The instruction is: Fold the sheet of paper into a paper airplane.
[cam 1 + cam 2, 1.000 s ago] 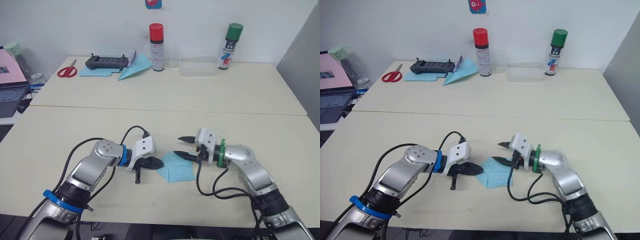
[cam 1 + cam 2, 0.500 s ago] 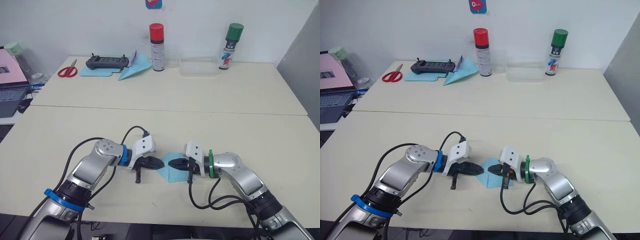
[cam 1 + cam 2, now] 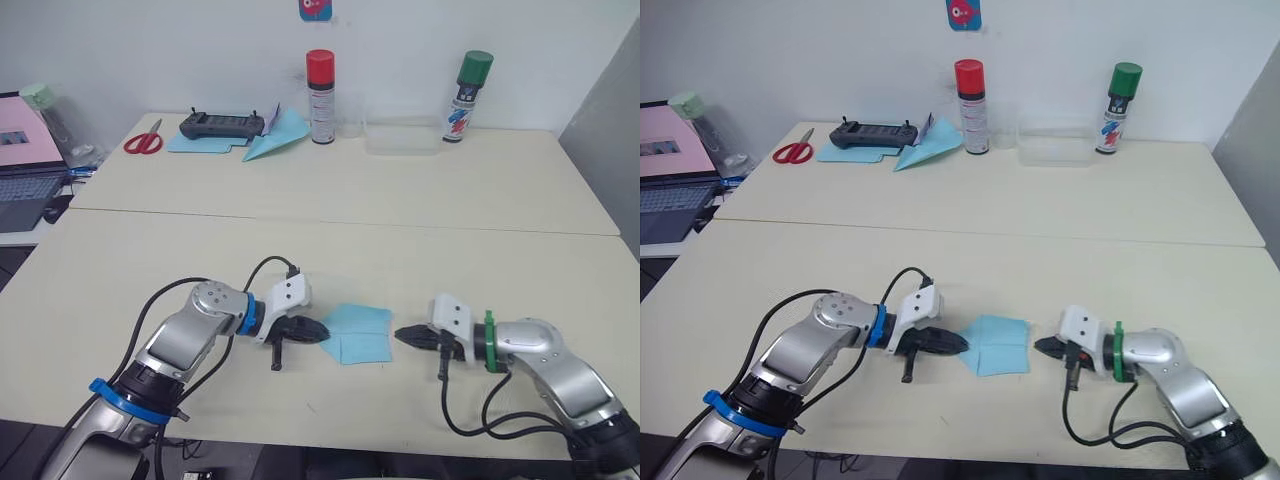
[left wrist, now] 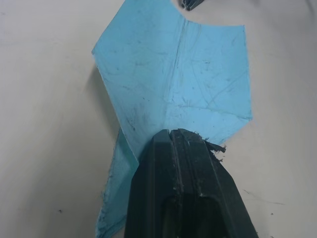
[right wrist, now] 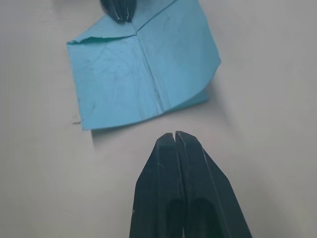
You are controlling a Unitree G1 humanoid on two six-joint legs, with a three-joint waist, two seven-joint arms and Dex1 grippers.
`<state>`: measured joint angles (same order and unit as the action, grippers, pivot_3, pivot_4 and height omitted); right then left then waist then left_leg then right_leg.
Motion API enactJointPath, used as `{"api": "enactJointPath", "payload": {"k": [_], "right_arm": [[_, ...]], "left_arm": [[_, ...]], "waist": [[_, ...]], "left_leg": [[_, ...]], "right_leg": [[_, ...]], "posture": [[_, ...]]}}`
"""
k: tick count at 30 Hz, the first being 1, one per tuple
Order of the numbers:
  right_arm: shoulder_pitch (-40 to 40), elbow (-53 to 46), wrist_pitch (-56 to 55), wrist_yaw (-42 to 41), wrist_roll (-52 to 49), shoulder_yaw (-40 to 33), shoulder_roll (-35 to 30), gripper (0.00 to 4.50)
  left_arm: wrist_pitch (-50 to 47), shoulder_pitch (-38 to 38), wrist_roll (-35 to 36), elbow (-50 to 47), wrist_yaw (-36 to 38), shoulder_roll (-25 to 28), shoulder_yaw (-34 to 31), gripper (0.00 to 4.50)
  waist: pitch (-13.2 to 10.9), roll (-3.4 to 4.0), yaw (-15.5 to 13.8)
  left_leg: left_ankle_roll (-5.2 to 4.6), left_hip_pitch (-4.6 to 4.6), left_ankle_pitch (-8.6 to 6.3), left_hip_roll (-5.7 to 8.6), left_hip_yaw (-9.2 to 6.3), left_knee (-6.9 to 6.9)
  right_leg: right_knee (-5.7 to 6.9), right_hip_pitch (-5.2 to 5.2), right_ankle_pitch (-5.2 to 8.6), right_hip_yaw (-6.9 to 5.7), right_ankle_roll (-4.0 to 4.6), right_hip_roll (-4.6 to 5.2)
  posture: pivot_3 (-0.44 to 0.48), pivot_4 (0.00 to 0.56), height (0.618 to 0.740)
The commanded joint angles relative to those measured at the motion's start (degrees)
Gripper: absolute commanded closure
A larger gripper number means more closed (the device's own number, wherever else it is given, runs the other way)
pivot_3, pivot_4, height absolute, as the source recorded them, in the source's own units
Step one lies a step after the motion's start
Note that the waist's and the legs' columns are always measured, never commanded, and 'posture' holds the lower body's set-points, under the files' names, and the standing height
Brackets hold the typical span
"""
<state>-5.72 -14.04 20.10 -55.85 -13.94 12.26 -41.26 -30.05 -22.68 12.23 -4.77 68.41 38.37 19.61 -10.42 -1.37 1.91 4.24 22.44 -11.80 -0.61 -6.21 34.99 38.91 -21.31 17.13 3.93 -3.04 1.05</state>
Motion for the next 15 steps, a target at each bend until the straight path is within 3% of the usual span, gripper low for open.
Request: {"api": "enactJointPath", "payload": {"k": [1, 4, 9, 15], "right_arm": [[-2.27, -3.66, 4.39, -0.28, -5.42, -2.76, 1.72, 4.47], [-4.16, -5.51, 7.23, 0.1, -8.6, -3.48, 3.94, 4.47], [-6.86, -5.42, 7.25, 1.3, -6.27, 1.58, 8.1, 4.47], [-9.95, 6.63, 1.27, 4.76, 5.78, 11.53, 12.43, 4.47]], "left_arm": [[-0.06, 0.44, -1.06, 1.22, 0.13, 0.39, 1.04, 4.5], [0.17, 0.38, -1.08, 1.44, 0.24, 0.33, 1.09, 4.5], [0.29, 0.31, -1.05, 1.55, 0.63, 0.29, 1.1, 4.5], [-2.15, -0.46, 0.86, 0.98, 0.71, -0.21, -0.25, 4.5]], "waist": [[-0.01, 0.0, -0.01], [-0.02, 0.02, -0.01], [-0.02, 0.01, 0.02], [-0.02, 0.02, 0.09]], "left_leg": [[0.0, 0.0, 0.0, 0.0, 0.0, 0.0], [0.0, 0.02, 0.0, -0.01, -0.01, 0.0], [0.0, 0.06, 0.0, -0.02, -0.02, -0.02], [0.0, 0.08, 0.0, -0.02, -0.01, -0.01]], "right_leg": [[0.0, -0.01, 0.0, 0.0, 0.0, 0.0], [0.02, -0.04, 0.0, 0.0, 0.0, -0.01], [-0.01, -0.06, 0.0, -0.03, 0.0, -0.01], [-0.01, -0.09, 0.0, -0.03, 0.0, -0.01]], "posture": [[0.0, 0.15, 0.74], [0.0, 0.15, 0.74], [0.0, 0.15, 0.74], [0.0, 0.15, 0.74]]}}
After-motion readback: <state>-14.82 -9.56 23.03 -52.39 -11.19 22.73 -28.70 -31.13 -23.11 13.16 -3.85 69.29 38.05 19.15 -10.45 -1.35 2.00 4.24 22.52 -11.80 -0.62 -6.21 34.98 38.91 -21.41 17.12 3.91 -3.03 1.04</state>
